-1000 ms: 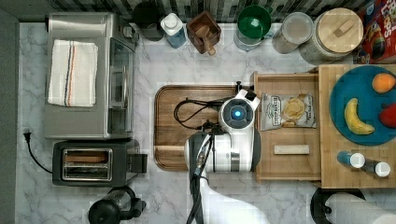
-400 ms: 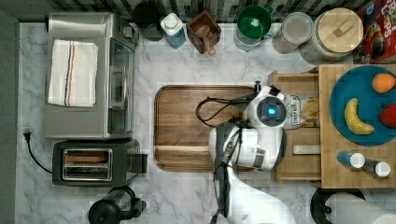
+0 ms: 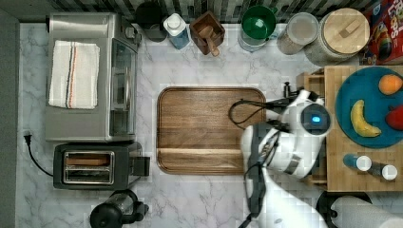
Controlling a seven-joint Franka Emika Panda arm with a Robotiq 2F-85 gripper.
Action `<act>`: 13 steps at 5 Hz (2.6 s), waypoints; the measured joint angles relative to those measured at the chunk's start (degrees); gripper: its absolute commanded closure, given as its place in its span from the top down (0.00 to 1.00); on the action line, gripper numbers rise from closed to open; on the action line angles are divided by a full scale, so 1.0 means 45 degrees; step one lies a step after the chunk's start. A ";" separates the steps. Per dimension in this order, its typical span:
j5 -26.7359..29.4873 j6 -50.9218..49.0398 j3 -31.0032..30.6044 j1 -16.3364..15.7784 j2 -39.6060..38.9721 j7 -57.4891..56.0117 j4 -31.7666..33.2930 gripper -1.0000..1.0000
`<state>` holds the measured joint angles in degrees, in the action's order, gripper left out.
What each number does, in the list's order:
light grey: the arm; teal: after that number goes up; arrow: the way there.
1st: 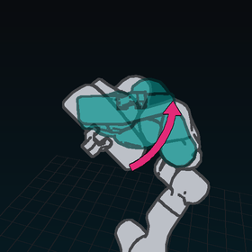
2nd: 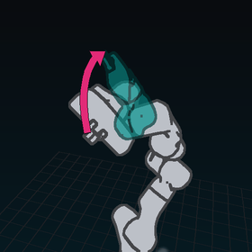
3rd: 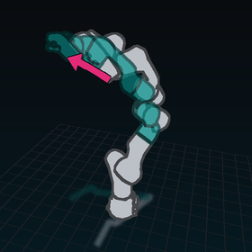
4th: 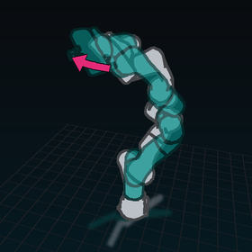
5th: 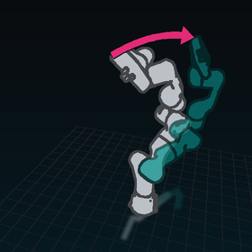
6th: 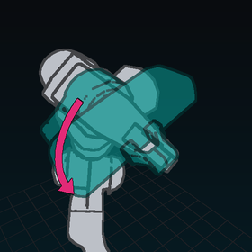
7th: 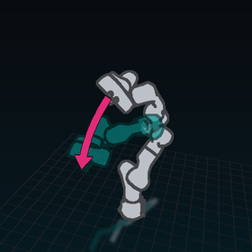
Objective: Close the drawer.
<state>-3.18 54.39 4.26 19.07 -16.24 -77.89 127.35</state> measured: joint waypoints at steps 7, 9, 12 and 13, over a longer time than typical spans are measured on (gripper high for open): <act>0.1277 -0.0385 -0.0096 0.1293 -0.1041 -0.1579 -0.1542 0.00; 0.1274 -0.0373 -0.0086 0.1259 -0.1085 -0.1579 -0.1592 0.00; 0.1213 -0.0354 -0.0174 0.1330 -0.1113 -0.1579 -0.1616 0.00; 0.1171 -0.0330 -0.0187 0.1330 -0.1122 -0.1579 -0.1616 0.00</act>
<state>2.09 52.90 3.41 25.05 -21.29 -84.99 120.07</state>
